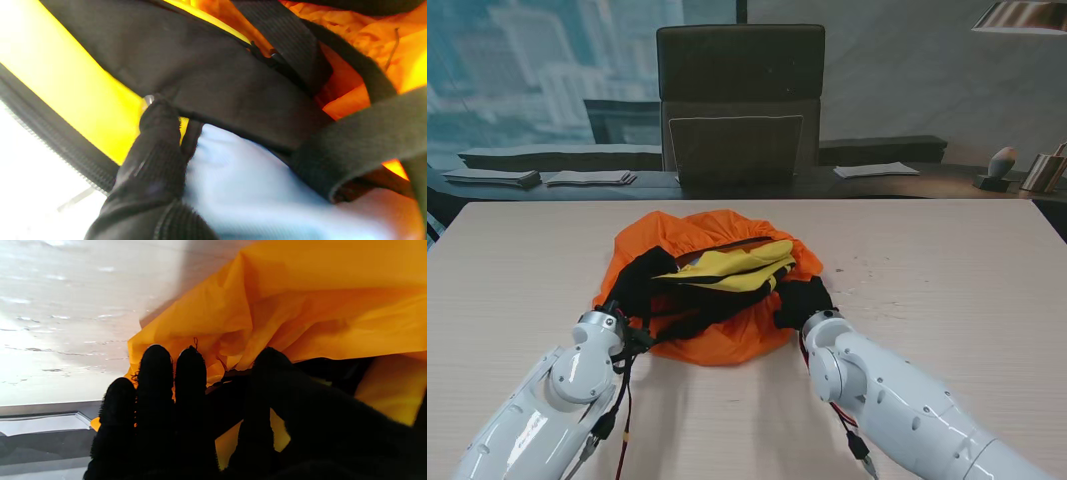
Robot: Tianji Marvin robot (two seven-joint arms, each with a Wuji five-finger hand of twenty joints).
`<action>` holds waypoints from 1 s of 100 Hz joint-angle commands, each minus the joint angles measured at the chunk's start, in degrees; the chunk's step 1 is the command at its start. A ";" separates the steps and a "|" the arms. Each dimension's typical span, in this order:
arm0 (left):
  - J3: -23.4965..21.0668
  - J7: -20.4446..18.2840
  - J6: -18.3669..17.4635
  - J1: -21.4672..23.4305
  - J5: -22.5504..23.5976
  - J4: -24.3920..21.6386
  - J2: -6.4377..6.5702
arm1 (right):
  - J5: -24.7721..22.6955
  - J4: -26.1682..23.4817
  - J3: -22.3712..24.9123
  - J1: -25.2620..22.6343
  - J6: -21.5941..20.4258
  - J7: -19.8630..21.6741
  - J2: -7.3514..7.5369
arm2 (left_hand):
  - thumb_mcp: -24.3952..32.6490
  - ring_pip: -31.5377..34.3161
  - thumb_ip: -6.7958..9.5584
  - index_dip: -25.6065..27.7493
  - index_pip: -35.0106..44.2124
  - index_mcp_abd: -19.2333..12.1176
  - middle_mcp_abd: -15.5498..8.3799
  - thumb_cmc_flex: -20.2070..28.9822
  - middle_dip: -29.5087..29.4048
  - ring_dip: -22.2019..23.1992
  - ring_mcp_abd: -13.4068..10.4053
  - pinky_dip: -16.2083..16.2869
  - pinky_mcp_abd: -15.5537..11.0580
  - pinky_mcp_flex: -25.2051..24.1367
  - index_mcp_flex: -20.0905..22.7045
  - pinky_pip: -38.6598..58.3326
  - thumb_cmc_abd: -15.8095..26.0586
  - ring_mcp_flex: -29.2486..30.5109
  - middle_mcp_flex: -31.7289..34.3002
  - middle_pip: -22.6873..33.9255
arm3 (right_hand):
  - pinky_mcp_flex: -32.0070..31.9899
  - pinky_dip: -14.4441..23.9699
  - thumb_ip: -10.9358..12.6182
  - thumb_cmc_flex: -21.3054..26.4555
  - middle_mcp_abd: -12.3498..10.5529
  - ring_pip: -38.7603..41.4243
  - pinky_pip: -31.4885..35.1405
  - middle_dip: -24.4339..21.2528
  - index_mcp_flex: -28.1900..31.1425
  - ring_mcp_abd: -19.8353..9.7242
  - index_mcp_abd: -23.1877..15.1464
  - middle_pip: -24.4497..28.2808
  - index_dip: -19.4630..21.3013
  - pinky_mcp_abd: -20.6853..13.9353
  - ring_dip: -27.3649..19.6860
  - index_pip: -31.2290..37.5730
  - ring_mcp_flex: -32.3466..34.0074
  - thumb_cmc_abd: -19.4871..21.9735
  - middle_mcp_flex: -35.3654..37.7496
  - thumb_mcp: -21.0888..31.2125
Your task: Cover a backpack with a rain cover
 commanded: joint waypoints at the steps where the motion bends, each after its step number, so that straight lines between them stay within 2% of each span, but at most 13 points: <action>1: 0.06 -1.22 -0.57 0.08 -0.56 -0.94 -0.37 | -0.27 0.00 -1.33 0.82 2.00 0.64 -1.27 | 1.44 -0.67 2.87 2.04 3.45 -0.73 -2.41 4.11 0.92 -0.79 1.46 1.19 -1.40 2.35 1.13 1.78 7.56 1.71 2.81 3.55 | 1.07 1.03 2.62 -2.62 0.09 1.22 2.17 0.53 -3.87 0.92 0.19 1.33 -0.91 0.37 0.52 0.19 2.41 -1.80 0.70 1.76; 11: 0.20 -1.99 -0.65 -0.03 -0.51 -0.88 -0.18 | 0.14 0.99 -3.15 2.31 4.35 1.13 -1.72 | 1.42 -0.51 2.86 2.05 3.41 -0.71 -2.29 4.09 1.12 -0.72 1.42 1.23 -1.47 2.68 1.26 1.94 7.55 1.92 2.91 3.55 | 1.08 1.00 2.36 -4.57 -0.98 1.17 2.19 0.54 -6.25 0.43 0.26 1.82 -1.47 -0.04 0.34 0.48 2.14 -5.13 -0.86 3.10; 18: 0.25 -2.03 -0.71 -0.10 -0.08 -0.76 -0.12 | 0.73 1.30 -3.97 2.95 5.80 1.65 -1.97 | 1.33 -0.52 2.85 2.02 3.36 -0.76 -1.93 4.11 0.85 -0.77 1.58 1.26 -1.26 3.26 1.46 2.09 7.40 2.53 3.32 3.31 | 0.97 1.03 2.08 -3.76 -1.41 1.32 2.23 0.50 -6.86 0.32 0.44 2.14 -2.24 0.00 0.35 0.57 2.05 -4.30 -1.66 -2.98; 22: 0.27 -1.99 -0.70 -0.15 -0.08 -0.70 -0.14 | 1.32 1.33 -4.42 3.27 6.69 2.23 -2.11 | 1.53 -0.74 2.94 1.99 3.27 -0.75 -1.65 4.11 0.58 -0.90 1.77 1.22 -1.12 3.48 1.54 2.07 7.24 2.69 3.47 3.10 | 0.89 1.03 1.97 -3.43 -1.59 1.39 2.20 0.53 -6.86 0.34 0.06 2.22 -2.45 0.05 0.37 0.52 2.09 -5.14 -2.01 -4.43; 23: 0.28 -1.98 -0.69 -0.16 -0.09 -0.70 -0.14 | 1.44 1.33 -4.54 3.35 6.86 2.39 -2.13 | 1.64 -0.80 2.96 1.79 3.13 0.59 -1.58 4.10 0.49 -0.93 1.79 1.20 -1.11 3.49 1.77 2.05 7.18 2.73 3.49 3.02 | 0.93 1.04 1.93 -3.42 -1.68 1.38 2.22 0.55 -6.96 0.29 -0.03 2.24 -2.52 0.06 0.37 0.45 2.03 -5.35 -2.10 -4.75; 28: 0.29 -2.24 -0.68 -0.25 -0.08 -0.69 -0.07 | 1.72 1.54 -5.19 3.79 7.31 2.87 -2.23 | 1.62 -0.88 2.86 1.84 3.04 -0.45 -1.63 4.07 0.30 -0.99 1.75 1.19 -1.05 3.74 1.90 2.08 7.19 2.92 3.60 2.97 | 1.08 1.08 1.75 -3.62 -2.06 1.55 2.30 0.59 -7.51 0.06 -0.56 2.32 -2.73 0.03 0.41 0.19 2.34 -6.66 -2.49 -5.53; 37: 0.33 -2.48 -0.83 -0.41 -0.13 -0.57 -0.04 | 1.88 1.86 -6.16 4.42 7.55 3.07 -2.42 | 1.70 -0.96 2.85 1.88 2.74 1.21 -1.48 4.10 0.19 -1.06 1.84 1.13 -0.83 4.18 2.15 2.08 7.13 3.25 3.85 3.02 | 1.76 1.11 1.56 -3.95 -2.68 1.85 2.43 0.76 -7.46 -0.48 -1.06 2.82 -2.95 0.05 0.42 0.05 3.37 -8.70 -1.95 -5.28; 45: 0.40 -2.80 -0.80 -0.46 -0.76 -0.63 -0.05 | 2.32 1.65 -7.02 4.97 8.90 3.97 -2.58 | 1.68 -0.95 2.84 2.22 2.64 -0.47 -1.45 4.11 0.10 -1.07 1.94 1.09 -0.61 4.64 2.17 2.14 7.09 3.52 4.00 3.04 | 2.05 1.09 1.43 -4.22 -2.81 2.08 2.41 0.92 -7.32 -0.56 -0.46 3.13 -3.08 0.13 0.42 0.01 3.90 -8.83 -1.67 -4.91; 62: 0.59 -3.25 -0.98 -0.55 -1.51 -0.55 -0.06 | 4.05 2.17 -8.41 6.27 11.20 4.82 -3.29 | 1.69 -0.85 2.89 2.34 2.59 -0.50 -1.47 4.10 0.27 -1.06 1.84 1.10 -0.58 5.33 2.20 2.34 7.14 4.02 4.33 3.17 | 2.02 1.06 1.16 -4.71 -3.14 2.90 2.32 1.43 -8.81 -0.71 0.98 3.84 -3.38 0.18 0.66 -0.23 4.11 -9.30 -2.05 -4.88; 63: 0.61 -3.24 -0.99 -0.56 -1.58 -0.53 -0.07 | 4.11 2.21 -8.52 6.38 11.33 4.96 -3.30 | 1.72 -0.86 2.90 2.22 2.51 0.80 -1.39 4.09 0.30 -1.06 1.86 1.08 -0.56 5.34 2.28 2.30 7.10 4.01 4.29 3.16 | 2.02 1.06 1.14 -4.79 -3.21 3.09 2.32 1.47 -9.04 -0.70 1.26 3.90 -3.41 0.18 0.71 -0.26 4.38 -9.17 -2.10 -4.93; 74: 0.81 -3.78 -1.07 -0.74 -2.30 -0.29 -0.04 | 5.23 3.16 -9.14 7.12 12.67 5.28 -3.78 | 1.73 -0.76 2.91 2.42 2.53 -0.43 -1.47 4.10 0.52 -1.03 1.84 0.99 -0.66 5.47 2.24 2.23 7.08 4.15 4.39 3.15 | 2.46 0.96 1.14 -4.62 -3.20 4.61 2.26 1.76 -9.70 -0.37 2.60 4.46 -3.38 0.26 1.13 0.43 5.57 -9.18 -2.07 -5.10; 86: 0.77 -3.72 -1.10 -0.65 -2.46 -0.34 -0.08 | 5.98 3.33 -9.34 7.40 13.28 6.34 -3.66 | 1.75 -0.80 2.93 2.44 2.50 -0.46 -1.46 4.09 0.61 -1.05 1.79 0.95 -0.59 5.48 2.35 2.20 6.99 4.13 4.39 3.08 | 2.06 0.85 1.25 -4.26 -3.18 5.09 2.06 2.06 -3.61 -0.48 3.53 5.02 -2.52 0.58 1.22 3.00 5.43 -9.52 -1.67 -4.55; 100: 0.62 -3.57 -1.19 -0.52 -2.30 -0.46 -0.07 | 4.77 1.75 -9.79 7.50 13.05 9.57 -2.21 | 1.70 -0.89 2.92 2.48 2.46 -0.45 -1.48 4.10 0.65 -1.08 1.79 0.90 -0.66 5.36 2.37 2.12 6.99 4.00 4.36 2.97 | 1.24 0.41 0.83 -5.51 -3.84 4.07 1.13 3.12 11.70 -1.90 7.25 4.73 0.05 0.64 0.70 5.57 4.56 -11.15 -2.09 -2.85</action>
